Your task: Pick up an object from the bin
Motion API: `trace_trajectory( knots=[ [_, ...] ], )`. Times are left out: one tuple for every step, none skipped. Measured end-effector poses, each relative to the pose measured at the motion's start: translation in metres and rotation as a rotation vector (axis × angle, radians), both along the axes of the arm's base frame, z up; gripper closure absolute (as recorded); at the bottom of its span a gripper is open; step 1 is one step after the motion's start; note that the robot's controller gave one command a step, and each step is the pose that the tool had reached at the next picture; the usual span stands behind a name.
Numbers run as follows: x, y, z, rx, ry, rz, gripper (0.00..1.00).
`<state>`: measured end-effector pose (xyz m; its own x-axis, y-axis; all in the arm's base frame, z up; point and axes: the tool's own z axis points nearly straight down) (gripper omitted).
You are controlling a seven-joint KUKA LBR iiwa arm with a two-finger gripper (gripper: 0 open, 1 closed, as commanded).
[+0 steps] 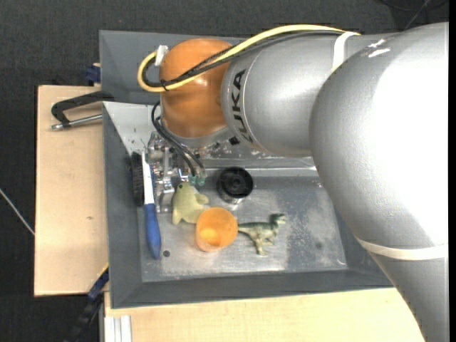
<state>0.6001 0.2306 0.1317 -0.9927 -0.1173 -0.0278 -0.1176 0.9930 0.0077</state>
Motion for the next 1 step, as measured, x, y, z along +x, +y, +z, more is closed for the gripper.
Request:
trace_trajectory(
  knots=[
    [-0.0397,-0.0412,-0.0310,-0.007,0.015,-0.115,0.00]
  ],
)
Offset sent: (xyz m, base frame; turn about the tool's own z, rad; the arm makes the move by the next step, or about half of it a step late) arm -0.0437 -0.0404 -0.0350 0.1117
